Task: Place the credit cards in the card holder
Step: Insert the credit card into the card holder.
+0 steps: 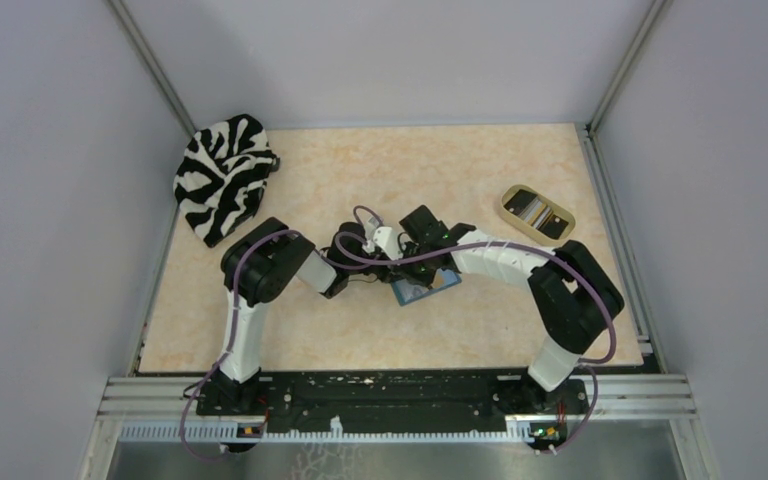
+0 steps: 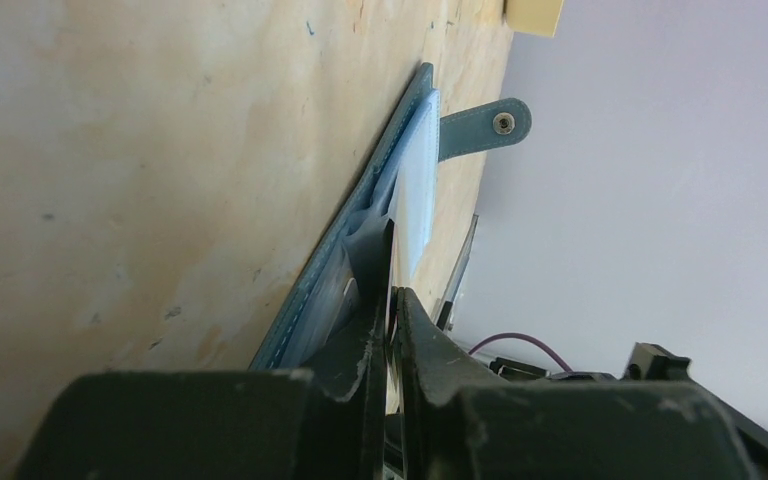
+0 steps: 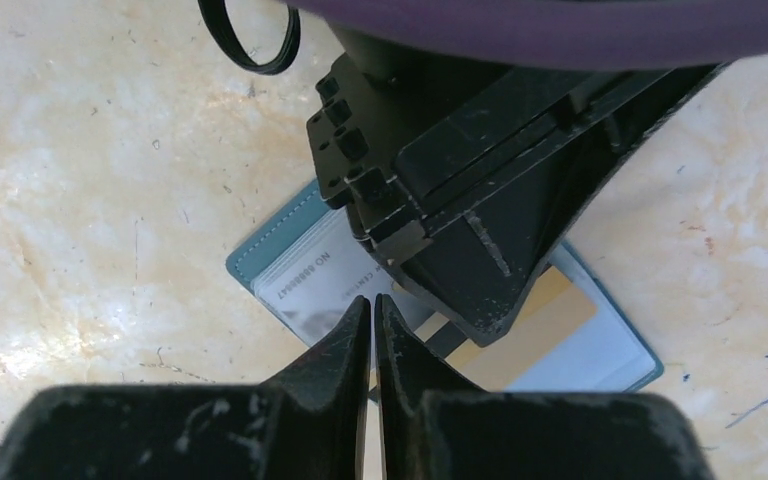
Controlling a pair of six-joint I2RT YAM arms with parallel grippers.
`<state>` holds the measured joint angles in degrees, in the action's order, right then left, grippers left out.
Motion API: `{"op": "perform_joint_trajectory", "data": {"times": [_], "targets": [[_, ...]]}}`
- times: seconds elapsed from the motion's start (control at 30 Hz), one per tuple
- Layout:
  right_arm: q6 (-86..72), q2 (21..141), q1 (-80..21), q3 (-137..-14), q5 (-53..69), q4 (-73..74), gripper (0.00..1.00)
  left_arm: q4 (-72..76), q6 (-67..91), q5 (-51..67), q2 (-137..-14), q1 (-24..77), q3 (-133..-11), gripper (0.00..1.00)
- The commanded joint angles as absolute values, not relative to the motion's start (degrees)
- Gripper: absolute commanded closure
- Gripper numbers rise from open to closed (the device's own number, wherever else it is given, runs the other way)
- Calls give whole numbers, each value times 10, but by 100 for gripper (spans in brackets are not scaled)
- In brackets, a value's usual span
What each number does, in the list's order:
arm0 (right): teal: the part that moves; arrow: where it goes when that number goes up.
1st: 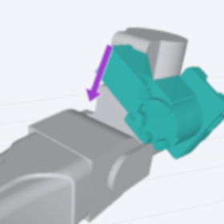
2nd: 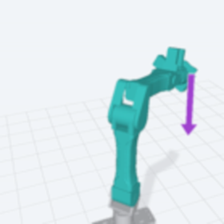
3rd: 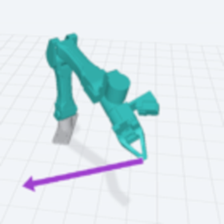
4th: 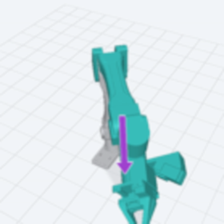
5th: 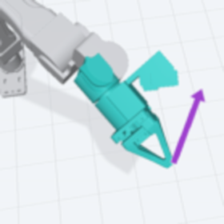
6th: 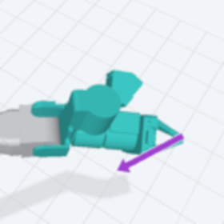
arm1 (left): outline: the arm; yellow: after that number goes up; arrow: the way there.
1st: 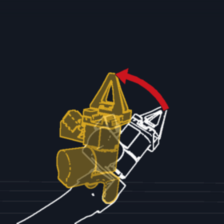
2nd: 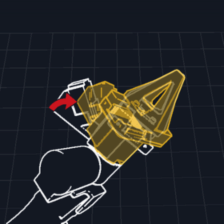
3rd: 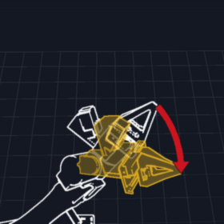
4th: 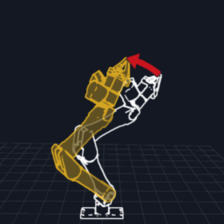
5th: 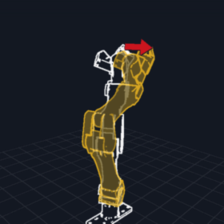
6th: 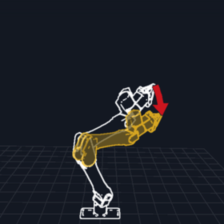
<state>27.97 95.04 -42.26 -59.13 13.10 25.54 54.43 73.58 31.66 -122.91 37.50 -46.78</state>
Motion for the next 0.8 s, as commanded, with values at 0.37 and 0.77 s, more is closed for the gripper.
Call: {"op": "perform_joint_trajectory", "data": {"times": [0.37, 0.77], "targets": [[306, 872, -434, -494, 42, 124, 96, 520, 722, 329, -1254, 371, -456, 86], [294, 858, -433, -481, -33, 127, 97, 518, 720, 336, -1252, 371, -464, 81]]}}
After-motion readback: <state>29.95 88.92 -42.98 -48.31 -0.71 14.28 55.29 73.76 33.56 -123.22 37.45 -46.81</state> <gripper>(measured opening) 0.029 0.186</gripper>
